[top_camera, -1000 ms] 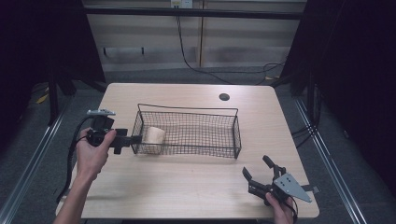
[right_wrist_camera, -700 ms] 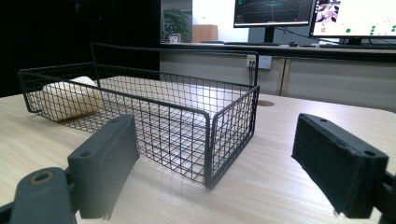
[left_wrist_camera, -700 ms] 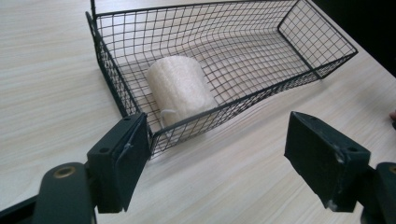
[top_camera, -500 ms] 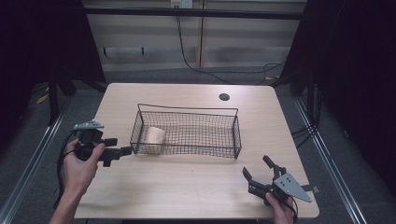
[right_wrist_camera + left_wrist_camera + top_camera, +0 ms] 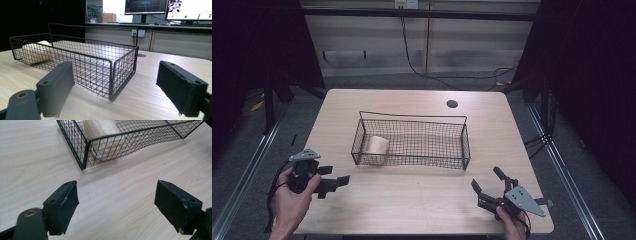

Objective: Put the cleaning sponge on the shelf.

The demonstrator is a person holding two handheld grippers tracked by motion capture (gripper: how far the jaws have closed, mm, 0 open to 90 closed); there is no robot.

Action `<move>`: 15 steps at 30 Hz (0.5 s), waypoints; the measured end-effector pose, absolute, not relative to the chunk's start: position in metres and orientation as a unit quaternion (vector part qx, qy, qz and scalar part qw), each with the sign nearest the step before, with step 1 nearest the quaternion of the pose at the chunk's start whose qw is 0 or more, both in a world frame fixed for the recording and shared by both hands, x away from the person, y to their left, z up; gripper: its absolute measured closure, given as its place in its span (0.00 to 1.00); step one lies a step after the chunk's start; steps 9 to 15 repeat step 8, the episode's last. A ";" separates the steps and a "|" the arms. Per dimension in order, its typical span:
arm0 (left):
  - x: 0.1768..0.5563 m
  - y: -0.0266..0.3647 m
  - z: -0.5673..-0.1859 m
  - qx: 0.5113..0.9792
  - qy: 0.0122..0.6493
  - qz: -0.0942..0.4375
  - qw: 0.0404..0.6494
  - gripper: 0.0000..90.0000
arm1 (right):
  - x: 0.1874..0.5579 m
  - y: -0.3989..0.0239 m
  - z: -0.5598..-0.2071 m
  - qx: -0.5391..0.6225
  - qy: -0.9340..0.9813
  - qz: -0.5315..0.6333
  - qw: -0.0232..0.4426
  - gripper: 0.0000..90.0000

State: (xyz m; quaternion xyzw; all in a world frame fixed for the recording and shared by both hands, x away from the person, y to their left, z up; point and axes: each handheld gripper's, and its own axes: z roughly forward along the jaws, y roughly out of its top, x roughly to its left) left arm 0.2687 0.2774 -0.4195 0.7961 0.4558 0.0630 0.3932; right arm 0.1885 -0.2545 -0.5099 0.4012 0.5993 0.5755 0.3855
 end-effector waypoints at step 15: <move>0.258 0.284 -0.445 0.771 0.481 0.050 0.415 0.20 | 0.188 -0.255 -0.510 0.402 0.601 0.577 0.381 0.15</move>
